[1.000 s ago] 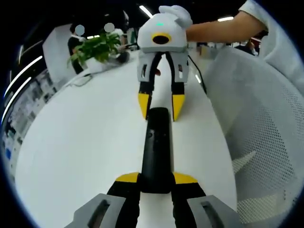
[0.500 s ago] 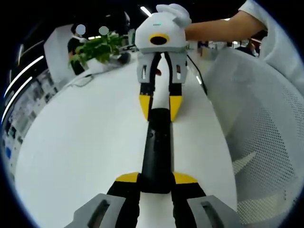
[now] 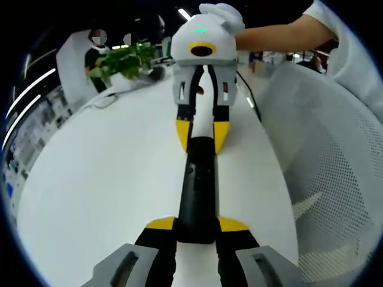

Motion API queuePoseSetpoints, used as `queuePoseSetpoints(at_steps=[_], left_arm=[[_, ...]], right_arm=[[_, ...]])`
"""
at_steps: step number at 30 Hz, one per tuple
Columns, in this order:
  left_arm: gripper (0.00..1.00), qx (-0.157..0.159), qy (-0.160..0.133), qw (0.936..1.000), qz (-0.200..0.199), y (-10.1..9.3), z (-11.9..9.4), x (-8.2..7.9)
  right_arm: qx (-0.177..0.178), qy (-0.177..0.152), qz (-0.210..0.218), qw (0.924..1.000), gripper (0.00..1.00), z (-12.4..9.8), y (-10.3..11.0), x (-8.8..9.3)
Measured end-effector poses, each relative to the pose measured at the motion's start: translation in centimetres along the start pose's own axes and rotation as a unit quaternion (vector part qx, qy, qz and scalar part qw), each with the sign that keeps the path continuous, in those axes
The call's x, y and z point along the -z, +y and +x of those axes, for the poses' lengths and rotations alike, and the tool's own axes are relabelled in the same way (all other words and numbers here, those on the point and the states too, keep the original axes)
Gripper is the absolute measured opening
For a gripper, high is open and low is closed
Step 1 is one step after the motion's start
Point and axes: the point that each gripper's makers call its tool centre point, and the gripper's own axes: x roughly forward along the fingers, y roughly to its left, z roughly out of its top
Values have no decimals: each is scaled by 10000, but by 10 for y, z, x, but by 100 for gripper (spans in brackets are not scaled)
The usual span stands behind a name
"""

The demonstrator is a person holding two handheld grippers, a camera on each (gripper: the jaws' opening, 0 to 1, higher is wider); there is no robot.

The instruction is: Press the specified remote control buttons in sequence, fully releasing each button before pressing the next.

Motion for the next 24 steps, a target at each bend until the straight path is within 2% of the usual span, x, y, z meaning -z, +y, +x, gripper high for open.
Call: queuePoseSetpoints(at_steps=[24], left_arm=[[23, -29, 79, 9999, 119, 2, 0, 0]], right_arm=[[83, 25, -23, 10000, 19, -1, 0, 0]])
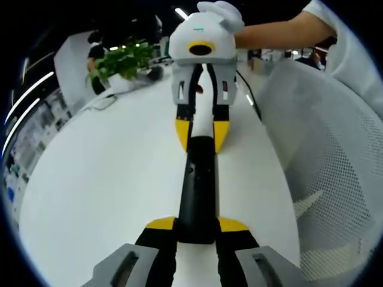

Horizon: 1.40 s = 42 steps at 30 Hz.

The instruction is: Press the specified remote control buttons in sequence, fully releasing each button before pressing the next.

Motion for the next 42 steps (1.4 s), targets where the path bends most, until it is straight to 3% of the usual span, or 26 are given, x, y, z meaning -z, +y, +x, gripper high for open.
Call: queuePoseSetpoints(at_steps=[21, 42], left_arm=[[23, -230, 49, 9996, 154, 18, -11, -8], [23, -498, 190, 9972, 516, 94, -24, -21]], right_arm=[[248, -96, -147, 9995, 19, -10, -19, -10], [716, -189, -365, 9966, 19, -27, -90, -26]])
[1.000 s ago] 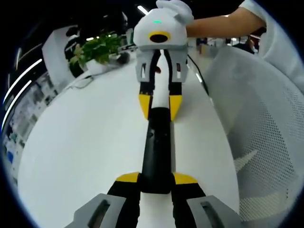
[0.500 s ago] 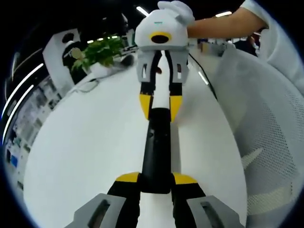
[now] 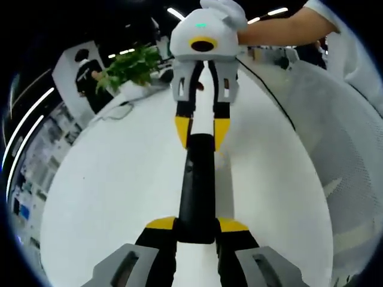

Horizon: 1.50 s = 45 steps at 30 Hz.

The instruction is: Press the specified remote control buttons in sequence, fully releasing each button before pressing the next.

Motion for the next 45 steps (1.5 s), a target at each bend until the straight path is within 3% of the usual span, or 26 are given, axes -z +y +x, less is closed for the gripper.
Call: queuePoseSetpoints(at_steps=[24, 45], left_arm=[[23, 22, 281, 9996, -11, 65, 33, 26], [23, 195, 381, 9991, 9, 83, 43, 34]], right_arm=[[60, 34, -26, 10000, 20, 34, -69, 16], [17, -84, 181, 9998, 20, 43, -84, 23]])
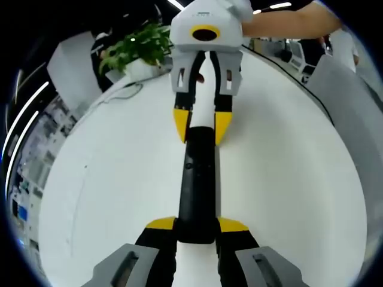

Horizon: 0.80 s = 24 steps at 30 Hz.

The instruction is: Press the specified remote control buttons in sequence, fully releasing each button before pressing the next.

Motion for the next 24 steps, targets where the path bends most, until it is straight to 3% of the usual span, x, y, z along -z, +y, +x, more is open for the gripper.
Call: queuePoseSetpoints(at_steps=[24], left_arm=[[24, 211, -20, 9995, -252, 1, 2, 4]], right_arm=[[-173, -11, 102, 9998, 21, 4, 0, 1]])
